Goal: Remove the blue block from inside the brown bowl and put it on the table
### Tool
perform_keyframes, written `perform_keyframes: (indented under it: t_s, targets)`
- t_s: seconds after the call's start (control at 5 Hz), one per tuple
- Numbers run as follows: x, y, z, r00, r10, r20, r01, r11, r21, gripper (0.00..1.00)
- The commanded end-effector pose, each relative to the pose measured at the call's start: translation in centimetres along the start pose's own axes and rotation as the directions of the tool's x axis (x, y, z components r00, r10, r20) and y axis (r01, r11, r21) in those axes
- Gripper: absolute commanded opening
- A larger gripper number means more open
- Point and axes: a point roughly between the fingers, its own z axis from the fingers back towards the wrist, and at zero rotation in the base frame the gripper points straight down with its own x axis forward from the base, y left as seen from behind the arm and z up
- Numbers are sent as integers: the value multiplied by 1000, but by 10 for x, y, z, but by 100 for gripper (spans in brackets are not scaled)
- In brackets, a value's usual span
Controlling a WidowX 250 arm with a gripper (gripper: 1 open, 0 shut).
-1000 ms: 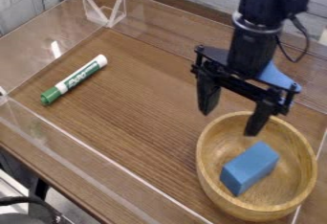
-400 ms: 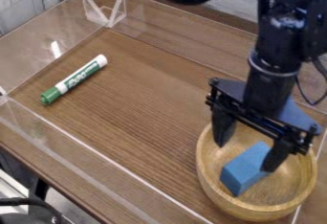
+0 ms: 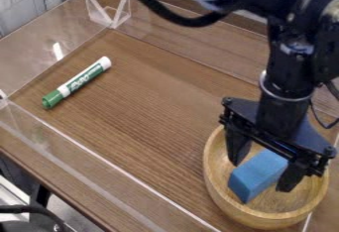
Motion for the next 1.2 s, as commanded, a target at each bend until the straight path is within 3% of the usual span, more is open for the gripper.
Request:
perform_keyframes:
  t_s: [0.0, 0.4, 1.0]
  targets:
    - [6, -4, 0, 999, -14, 46, 15, 1000, -23, 100]
    - [9, -1, -12, 997, -31, 76, 34, 999, -40, 100]
    - [13, 6, -19, 992, -58, 113, 61, 998, -26, 100]
